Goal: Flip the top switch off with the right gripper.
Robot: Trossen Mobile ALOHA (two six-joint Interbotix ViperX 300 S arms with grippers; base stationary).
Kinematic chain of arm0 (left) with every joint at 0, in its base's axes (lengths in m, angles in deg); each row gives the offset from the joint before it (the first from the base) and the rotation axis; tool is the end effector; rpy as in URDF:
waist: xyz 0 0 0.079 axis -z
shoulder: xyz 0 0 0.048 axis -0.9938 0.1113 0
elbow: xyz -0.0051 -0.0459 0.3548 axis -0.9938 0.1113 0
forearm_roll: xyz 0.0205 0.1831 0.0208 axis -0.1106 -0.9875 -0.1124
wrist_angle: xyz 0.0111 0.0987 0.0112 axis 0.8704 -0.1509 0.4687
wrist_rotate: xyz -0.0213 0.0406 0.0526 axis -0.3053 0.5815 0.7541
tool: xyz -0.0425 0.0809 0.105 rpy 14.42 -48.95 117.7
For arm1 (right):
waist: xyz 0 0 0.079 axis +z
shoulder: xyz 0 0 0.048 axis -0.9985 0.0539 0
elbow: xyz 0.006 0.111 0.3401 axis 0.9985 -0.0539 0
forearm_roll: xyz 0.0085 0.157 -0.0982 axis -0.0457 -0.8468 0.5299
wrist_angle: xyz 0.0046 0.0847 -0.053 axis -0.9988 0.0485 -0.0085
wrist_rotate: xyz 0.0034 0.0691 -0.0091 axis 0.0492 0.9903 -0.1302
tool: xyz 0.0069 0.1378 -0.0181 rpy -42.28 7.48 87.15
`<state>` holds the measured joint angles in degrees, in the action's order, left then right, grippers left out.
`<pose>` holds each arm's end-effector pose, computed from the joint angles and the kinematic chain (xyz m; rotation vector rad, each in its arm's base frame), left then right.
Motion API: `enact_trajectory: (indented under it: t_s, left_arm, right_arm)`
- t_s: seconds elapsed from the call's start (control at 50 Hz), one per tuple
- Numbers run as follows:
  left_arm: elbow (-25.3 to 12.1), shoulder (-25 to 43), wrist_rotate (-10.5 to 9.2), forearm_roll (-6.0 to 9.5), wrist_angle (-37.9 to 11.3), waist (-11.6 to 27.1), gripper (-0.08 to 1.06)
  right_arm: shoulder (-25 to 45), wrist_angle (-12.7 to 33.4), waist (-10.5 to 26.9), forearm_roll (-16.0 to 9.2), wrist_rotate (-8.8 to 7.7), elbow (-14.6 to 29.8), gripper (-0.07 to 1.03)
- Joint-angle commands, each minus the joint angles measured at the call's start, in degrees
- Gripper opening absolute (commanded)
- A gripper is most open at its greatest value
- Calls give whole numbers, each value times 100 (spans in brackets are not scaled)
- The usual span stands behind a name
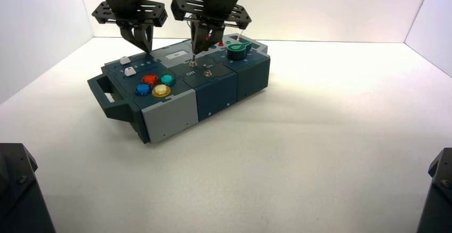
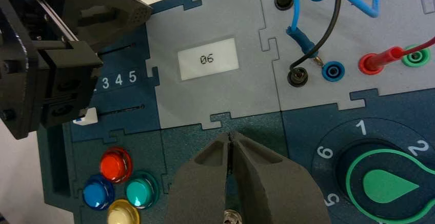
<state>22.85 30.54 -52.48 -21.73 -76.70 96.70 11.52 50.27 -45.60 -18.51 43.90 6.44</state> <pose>0.3865 -0.1002 0.0488 0.1390 1.2552 -0.2572 0.3591 0.3527 0.0836 -0.0470 1.1640 0.5868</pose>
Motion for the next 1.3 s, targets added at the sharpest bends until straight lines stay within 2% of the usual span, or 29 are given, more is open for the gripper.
enact_trajectory:
  t_s: [0.02,0.52,1.3]
  left_arm:
    - [88,272,35,-9,-149,18,-3]
    - [88,308,79,-9,-167,18,-3]
    - [88,308,97,-9,-185,18,-3]
  right_arm:
    - [-123,-9,62,-44,9,105,-2]
    - [141,-18,26,-26,-18,202,-2]
    - [-9,-9,0,-26,0,114,-2]
